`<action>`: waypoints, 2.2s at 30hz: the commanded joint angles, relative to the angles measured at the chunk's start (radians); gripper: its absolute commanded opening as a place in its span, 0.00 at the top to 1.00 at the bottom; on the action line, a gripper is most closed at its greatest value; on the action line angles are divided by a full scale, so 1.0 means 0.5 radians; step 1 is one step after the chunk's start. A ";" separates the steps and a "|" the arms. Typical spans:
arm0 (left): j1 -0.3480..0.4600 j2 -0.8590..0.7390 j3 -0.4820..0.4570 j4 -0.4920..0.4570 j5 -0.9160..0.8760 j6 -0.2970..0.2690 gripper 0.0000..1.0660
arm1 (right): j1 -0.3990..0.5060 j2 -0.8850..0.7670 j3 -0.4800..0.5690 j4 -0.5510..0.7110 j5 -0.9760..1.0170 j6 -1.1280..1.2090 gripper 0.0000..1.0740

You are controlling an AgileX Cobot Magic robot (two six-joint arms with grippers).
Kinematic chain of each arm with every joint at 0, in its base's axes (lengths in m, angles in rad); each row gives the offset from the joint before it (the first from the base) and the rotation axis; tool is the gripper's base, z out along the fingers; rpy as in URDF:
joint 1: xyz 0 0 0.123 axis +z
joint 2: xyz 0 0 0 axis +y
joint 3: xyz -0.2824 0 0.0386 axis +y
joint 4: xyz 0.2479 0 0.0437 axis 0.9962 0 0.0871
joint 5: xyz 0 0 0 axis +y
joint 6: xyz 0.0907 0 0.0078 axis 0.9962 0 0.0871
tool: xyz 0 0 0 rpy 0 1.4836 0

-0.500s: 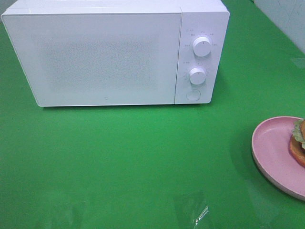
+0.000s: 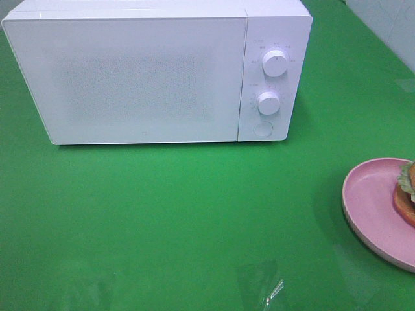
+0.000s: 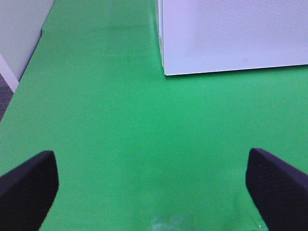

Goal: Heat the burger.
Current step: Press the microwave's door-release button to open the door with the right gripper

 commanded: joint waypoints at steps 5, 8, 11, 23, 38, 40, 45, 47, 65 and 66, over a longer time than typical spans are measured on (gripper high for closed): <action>-0.002 -0.034 0.008 -0.004 -0.026 -0.006 0.08 | -0.006 0.048 -0.072 -0.008 -0.104 0.000 0.43; -0.002 -0.034 0.008 -0.004 -0.026 -0.006 0.08 | -0.006 0.182 -0.084 -0.008 -0.252 0.000 0.43; -0.002 -0.034 0.008 -0.004 -0.026 -0.006 0.08 | -0.006 0.264 -0.084 -0.008 -0.354 -0.012 0.43; -0.002 -0.034 0.008 -0.004 -0.026 -0.006 0.08 | -0.006 0.828 -0.082 -0.010 -0.980 0.000 0.43; -0.002 -0.034 0.008 -0.004 -0.026 -0.006 0.08 | -0.006 1.390 -0.082 -0.010 -1.640 0.000 0.43; -0.002 -0.034 0.008 -0.004 -0.026 -0.006 0.08 | -0.006 1.458 -0.082 -0.008 -1.756 0.000 0.43; -0.002 -0.034 0.008 -0.004 -0.026 -0.006 0.08 | -0.006 1.638 -0.082 -0.008 -1.980 0.042 0.43; -0.002 -0.034 0.008 -0.004 -0.026 -0.006 0.08 | -0.006 1.700 -0.082 -0.008 -2.034 0.068 0.43; -0.002 -0.034 0.008 -0.004 -0.026 -0.006 0.08 | 0.000 2.086 0.202 0.156 -3.230 -0.022 0.43; -0.002 -0.034 0.008 -0.004 -0.026 -0.006 0.08 | 0.000 2.110 0.250 0.266 -3.336 -0.084 0.43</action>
